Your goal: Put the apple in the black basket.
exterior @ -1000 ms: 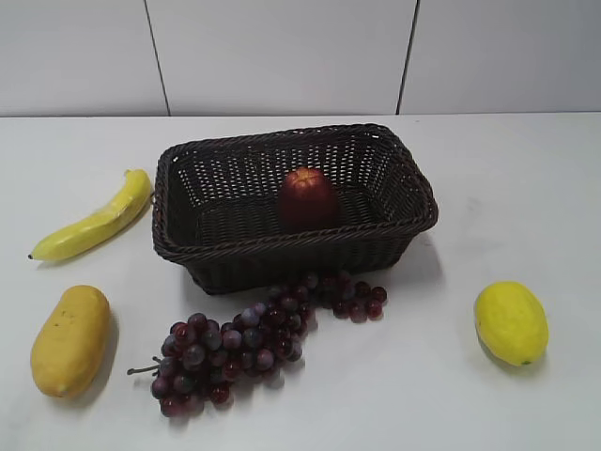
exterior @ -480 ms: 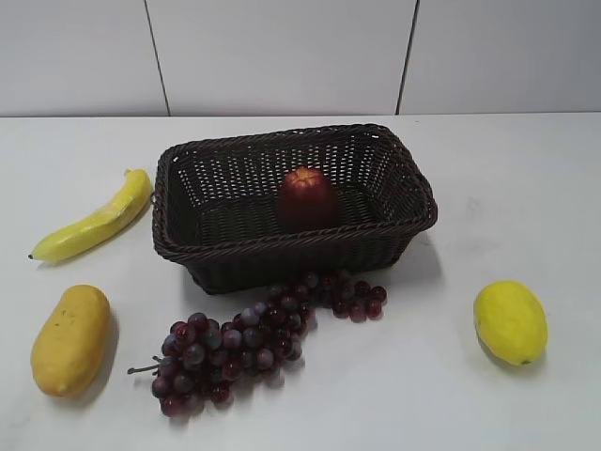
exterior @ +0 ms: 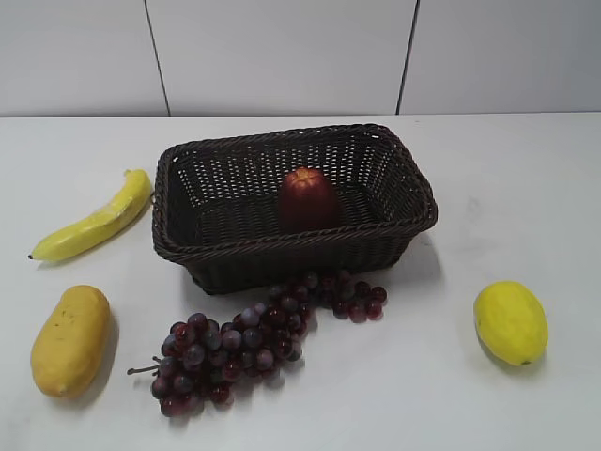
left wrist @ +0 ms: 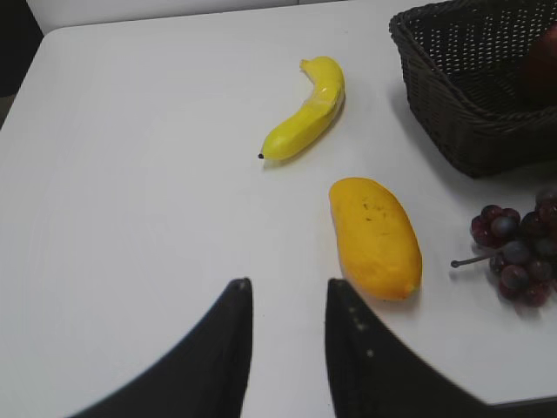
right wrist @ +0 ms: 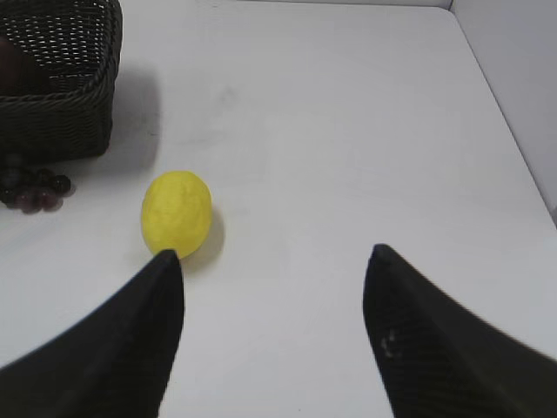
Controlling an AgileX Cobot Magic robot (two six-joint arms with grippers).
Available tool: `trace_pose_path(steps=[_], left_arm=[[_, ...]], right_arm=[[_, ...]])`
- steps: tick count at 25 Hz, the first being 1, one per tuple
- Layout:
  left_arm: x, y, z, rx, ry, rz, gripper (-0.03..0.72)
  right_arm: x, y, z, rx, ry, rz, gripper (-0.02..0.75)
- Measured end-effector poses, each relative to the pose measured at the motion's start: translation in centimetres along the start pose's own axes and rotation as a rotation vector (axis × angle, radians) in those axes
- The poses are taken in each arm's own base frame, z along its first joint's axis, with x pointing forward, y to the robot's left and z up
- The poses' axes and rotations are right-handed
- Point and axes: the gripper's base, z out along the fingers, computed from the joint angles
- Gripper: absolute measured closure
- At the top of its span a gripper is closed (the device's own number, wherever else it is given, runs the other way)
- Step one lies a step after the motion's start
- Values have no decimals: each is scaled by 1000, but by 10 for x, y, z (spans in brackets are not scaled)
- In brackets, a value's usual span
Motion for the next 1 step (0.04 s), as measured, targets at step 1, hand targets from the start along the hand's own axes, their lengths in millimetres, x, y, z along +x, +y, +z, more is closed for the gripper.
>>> trace_pose_path(steps=[1], left_arm=[[0,0,0,0,0,0,465]], right_arm=[[0,0,0,0,0,0,248]])
